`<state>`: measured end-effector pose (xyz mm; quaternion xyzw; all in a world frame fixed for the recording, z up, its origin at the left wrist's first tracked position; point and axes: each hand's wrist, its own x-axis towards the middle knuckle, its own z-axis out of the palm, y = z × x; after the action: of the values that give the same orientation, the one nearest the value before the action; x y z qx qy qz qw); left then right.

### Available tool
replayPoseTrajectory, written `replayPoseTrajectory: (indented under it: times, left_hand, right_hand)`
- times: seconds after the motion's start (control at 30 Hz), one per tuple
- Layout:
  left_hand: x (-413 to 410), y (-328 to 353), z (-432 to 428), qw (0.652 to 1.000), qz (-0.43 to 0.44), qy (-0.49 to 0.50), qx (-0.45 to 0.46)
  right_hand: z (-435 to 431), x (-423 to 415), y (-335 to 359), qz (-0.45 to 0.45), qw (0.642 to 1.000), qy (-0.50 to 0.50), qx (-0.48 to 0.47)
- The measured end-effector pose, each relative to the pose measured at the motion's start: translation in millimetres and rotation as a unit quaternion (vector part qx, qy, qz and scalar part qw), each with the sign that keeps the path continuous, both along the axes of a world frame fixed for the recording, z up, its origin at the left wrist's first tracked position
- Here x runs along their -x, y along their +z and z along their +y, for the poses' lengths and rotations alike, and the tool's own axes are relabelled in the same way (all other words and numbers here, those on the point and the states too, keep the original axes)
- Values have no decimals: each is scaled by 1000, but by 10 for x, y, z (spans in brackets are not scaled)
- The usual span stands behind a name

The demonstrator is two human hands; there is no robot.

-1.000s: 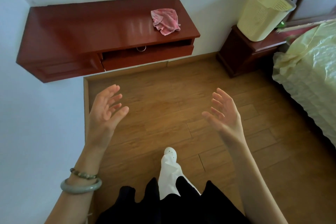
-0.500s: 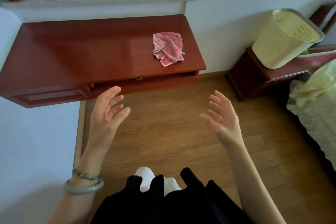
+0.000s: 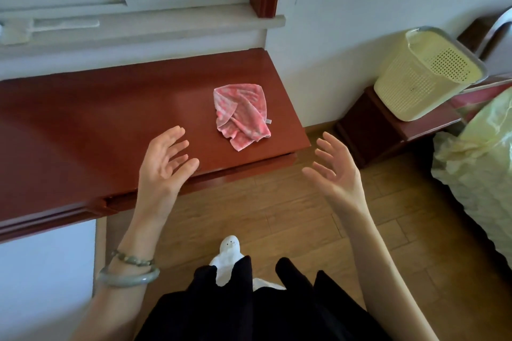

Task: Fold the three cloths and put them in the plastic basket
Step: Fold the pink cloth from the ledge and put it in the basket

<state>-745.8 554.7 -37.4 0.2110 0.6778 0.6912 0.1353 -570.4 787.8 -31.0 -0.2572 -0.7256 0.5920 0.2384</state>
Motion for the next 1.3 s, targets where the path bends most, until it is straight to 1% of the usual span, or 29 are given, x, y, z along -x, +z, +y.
replayPoseTrajectory:
  times: [0.27,0.4,0.53,0.8,1.0,1.1,1.2,1.3]
  left_hand:
    - [687,-64,464,1000,-11,-22,4]
    - [900,-125,629,1000,-19,-12,13]
    - [1075,-175,790,999,-23,21,19]
    - [1161,-230,1415,992,-49,117,23]
    - [1062,-301,1862,975,-76,202,46]
    - [1006,-423,1981,964,-89,240,75]
    - [949,-591,2034,947,-80,276,143]
    - [866,-743,2028,929,-106,296,195]
  right_hand:
    - [395,670,-38,-17,1000,-20,5]
    - [625,931,-91,-27,999,-15,11]
    - [898,1215,-146,-35,999,9,24]
    - [1677,1743,-175,-63,992,108,34]
    - [2225,2121,-190,-99,974,204,14]
    - [2424,2296,-264,-116,957,265,-8]
    - [2523,2471,-389,-136,937,320,-40]
    - [2539,2647,-531,-147,918,364,-64]
